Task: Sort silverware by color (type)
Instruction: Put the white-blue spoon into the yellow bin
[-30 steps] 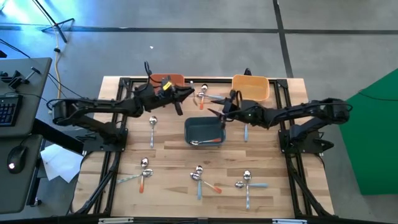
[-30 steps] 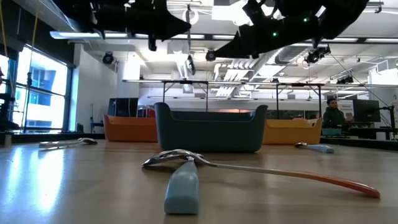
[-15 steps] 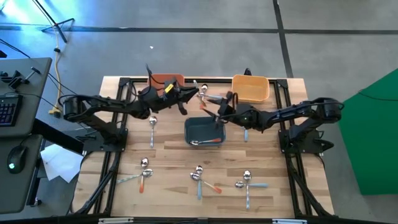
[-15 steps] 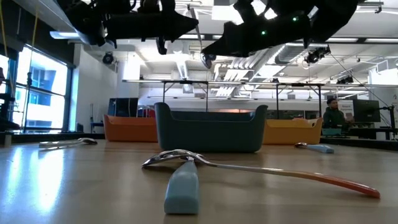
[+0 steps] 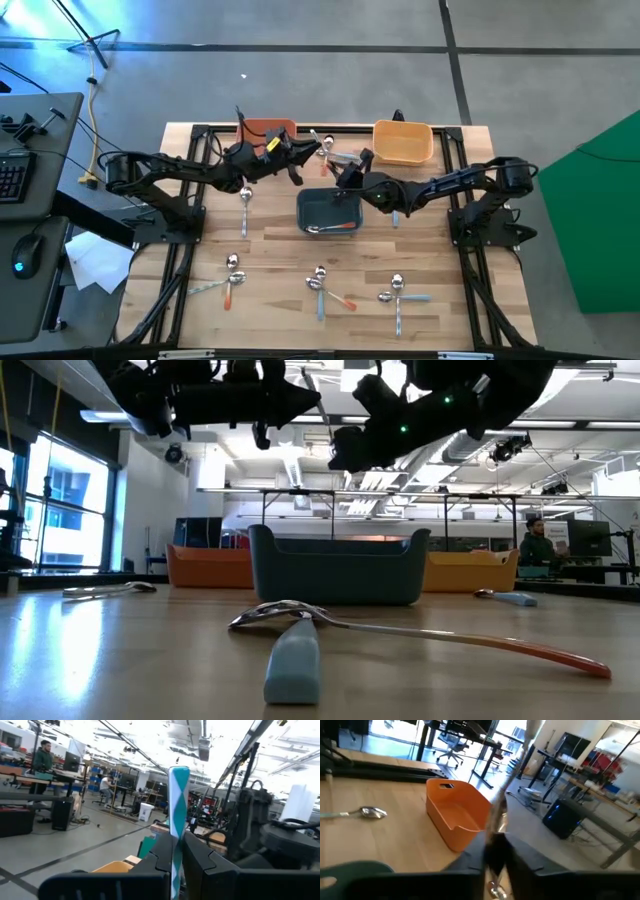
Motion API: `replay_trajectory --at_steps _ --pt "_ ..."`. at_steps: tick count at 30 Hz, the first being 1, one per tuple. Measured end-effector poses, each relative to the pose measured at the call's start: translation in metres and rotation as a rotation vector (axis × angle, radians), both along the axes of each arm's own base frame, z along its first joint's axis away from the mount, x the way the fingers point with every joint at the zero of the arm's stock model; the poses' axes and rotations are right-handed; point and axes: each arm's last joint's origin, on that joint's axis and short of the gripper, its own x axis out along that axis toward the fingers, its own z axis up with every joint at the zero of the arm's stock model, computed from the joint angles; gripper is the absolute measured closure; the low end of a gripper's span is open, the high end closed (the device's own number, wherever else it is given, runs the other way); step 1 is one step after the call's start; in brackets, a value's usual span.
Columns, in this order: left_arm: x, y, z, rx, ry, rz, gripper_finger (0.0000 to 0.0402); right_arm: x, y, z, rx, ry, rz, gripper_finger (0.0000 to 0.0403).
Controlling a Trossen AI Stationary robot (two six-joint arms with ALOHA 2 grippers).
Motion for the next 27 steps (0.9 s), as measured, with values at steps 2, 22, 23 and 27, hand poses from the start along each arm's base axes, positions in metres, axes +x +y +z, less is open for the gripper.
replay_trajectory --at_steps 2,22,23,27 --pt "0.0 0.001 0.0 -0.003 0.004 0.002 0.0395 0.0 0.002 0.0 -0.015 0.01 -0.011 0.0391" --pt "-0.008 0.004 -0.011 0.186 0.344 0.053 0.0239 -0.054 -0.011 0.05 0.144 0.029 -0.109 0.04" --pt "-0.008 0.004 -0.013 0.193 0.376 0.052 0.0238 -0.062 -0.016 0.052 0.184 0.048 -0.117 0.04" --pt "-0.015 0.001 -0.028 0.22 0.399 0.053 0.0243 -0.103 -0.048 0.053 0.437 0.195 -0.182 0.0401"
